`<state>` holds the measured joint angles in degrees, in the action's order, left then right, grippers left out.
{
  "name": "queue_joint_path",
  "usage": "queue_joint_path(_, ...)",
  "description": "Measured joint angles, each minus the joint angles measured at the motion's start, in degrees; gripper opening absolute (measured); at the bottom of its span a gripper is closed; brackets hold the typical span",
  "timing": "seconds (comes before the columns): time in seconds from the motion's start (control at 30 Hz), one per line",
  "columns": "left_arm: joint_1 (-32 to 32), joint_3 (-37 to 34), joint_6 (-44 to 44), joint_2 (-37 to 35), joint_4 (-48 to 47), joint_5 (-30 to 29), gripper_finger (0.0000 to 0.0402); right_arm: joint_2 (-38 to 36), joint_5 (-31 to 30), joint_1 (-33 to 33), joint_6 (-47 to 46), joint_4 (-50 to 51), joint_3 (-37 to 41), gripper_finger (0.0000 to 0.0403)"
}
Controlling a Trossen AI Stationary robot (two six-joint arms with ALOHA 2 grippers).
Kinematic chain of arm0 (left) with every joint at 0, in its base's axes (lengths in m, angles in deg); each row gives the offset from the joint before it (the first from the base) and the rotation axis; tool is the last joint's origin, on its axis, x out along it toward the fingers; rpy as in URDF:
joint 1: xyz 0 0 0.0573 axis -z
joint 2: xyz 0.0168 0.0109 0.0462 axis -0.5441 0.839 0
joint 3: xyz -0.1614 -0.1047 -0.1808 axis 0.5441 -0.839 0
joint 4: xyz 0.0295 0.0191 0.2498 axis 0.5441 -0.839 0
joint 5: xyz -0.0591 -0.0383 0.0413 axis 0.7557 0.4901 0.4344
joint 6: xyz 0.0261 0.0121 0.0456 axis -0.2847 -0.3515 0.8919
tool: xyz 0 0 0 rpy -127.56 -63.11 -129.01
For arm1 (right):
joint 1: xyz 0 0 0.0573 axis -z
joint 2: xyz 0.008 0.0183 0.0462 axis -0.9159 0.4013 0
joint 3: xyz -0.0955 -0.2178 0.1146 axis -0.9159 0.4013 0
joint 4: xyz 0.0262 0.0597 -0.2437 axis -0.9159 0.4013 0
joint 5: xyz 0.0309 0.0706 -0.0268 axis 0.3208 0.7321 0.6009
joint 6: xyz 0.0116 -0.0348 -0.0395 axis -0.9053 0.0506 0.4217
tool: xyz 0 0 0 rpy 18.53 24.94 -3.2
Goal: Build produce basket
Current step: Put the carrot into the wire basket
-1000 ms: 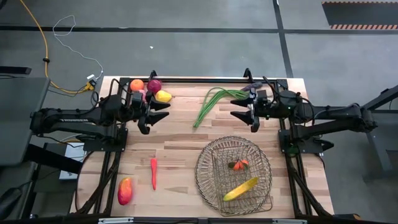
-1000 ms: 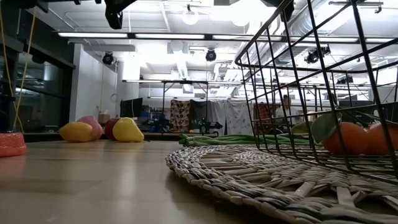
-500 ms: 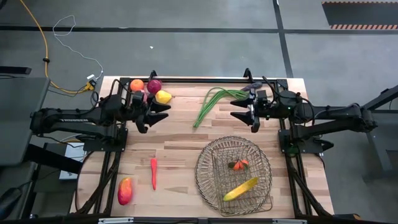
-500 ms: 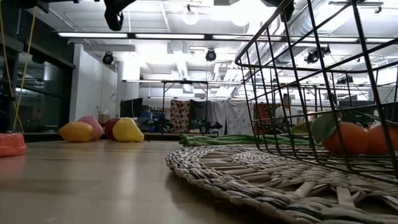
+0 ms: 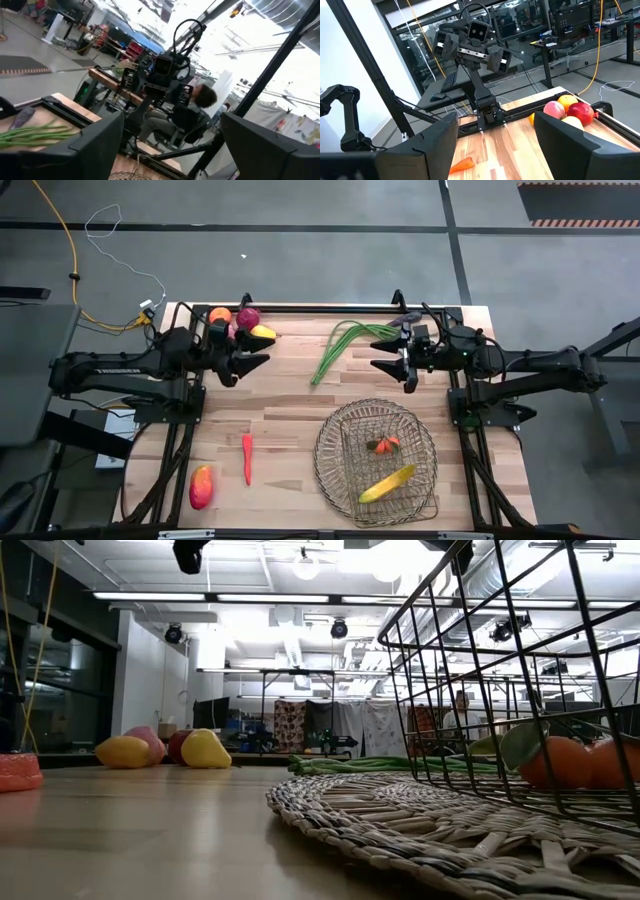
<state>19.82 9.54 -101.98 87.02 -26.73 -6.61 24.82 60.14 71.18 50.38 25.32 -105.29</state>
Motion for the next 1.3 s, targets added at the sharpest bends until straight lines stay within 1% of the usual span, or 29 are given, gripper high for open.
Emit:
queue_joint_path(0.07, 0.0, 0.0, -1.87, 0.0, -0.17, -0.13, 0.0322, 0.01, 0.0, 0.0, -0.01, 0.0, 0.0, 0.0252)
queue_joint_path(0.17, 0.0, 0.59, -9.12, 0.12, -3.41, 0.03, 0.0323, 0.02, 0.0, 0.0, -1.44, 0.05, 0.0, 0.0252)
queue_joint_path(0.23, 0.03, 2.97, -12.56, 1.21, -8.84, 2.98, 0.0324, 0.0, 0.0, 0.0, -2.8, 0.13, 0.0, 0.0252)
queue_joint_path(0.33, 1.84, 9.4, -14.82, 4.46, -23.79, 8.88, 0.0324, 0.0, 0.0, 0.0, -4.18, 0.19, 0.0, 0.0252)
queue_joint_path(0.43, 5.84, 17.37, -15.11, 9.01, -43.62, 9.77, 0.0324, 0.0, 0.0, 0.0, -4.35, 0.26, 0.0, 0.0252)
queue_joint_path(0.5, 9.02, 21.62, -15.92, 12.36, -56.94, 8.7, 0.0324, 0.0, 0.0, 0.0, -4.42, 0.26, 0.0, 0.0252)
queue_joint_path(0.57, 12.52, 24.09, -19.73, 15.35, -67.79, 5.56, 0.0324, 0.0, 0.0, 0.0, -5.09, 0.26, 0.0, 0.0252)
queue_joint_path(0.67, 18.86, 24.19, -29.51, 18.41, -76.16, -1.45, 0.0324, 0.0, 0.0, 0.0, -5.4, 0.26, -0.02, 0.0252)
queue_joint_path(0.73, 22.84, 23.02, -38.25, 20.17, -77.9, -5.3, 0.0324, 0.0, 0.0, 0.0, -5.4, 0.26, 0.0, 0.0252)
queue_joint_path(0.83, 27.9, 20.9, -50.26, 22.81, -77.95, -7.51, 0.0324, 0.01, 0.0, 0.0, -5.19, 0.26, 0.0, 0.0252)
queue_joint_path(1.03, 34.82, 16.05, -67.4, 29.69, -77.64, -7.39, 0.0324, 0.0, 0.0, 0.0, -3.9, 0.33, -0.02, 0.0252)
queue_joint_path(1.1, 36.4, 14.44, -70.97, 31.8, -76.41, -6.46, 0.0324, 0.01, 0.0, 0.0, -3.89, 0.4, -0.02, 0.0252)
queue_joint_path(1.17, 37.32, 13.01, -73.24, 33.69, -73.07, -5.38, 0.0324, 0.0, 0.0, 0.0, -3.89, 0.81, -0.02, 0.0252)
queue_joint_path(1.3, 37.79, 10.62, -74.51, 36.57, -65.53, -4.19, 0.0324, 0.0, 0.0, 0.0, -3.89, 1.2, -0.02, 0.0252)
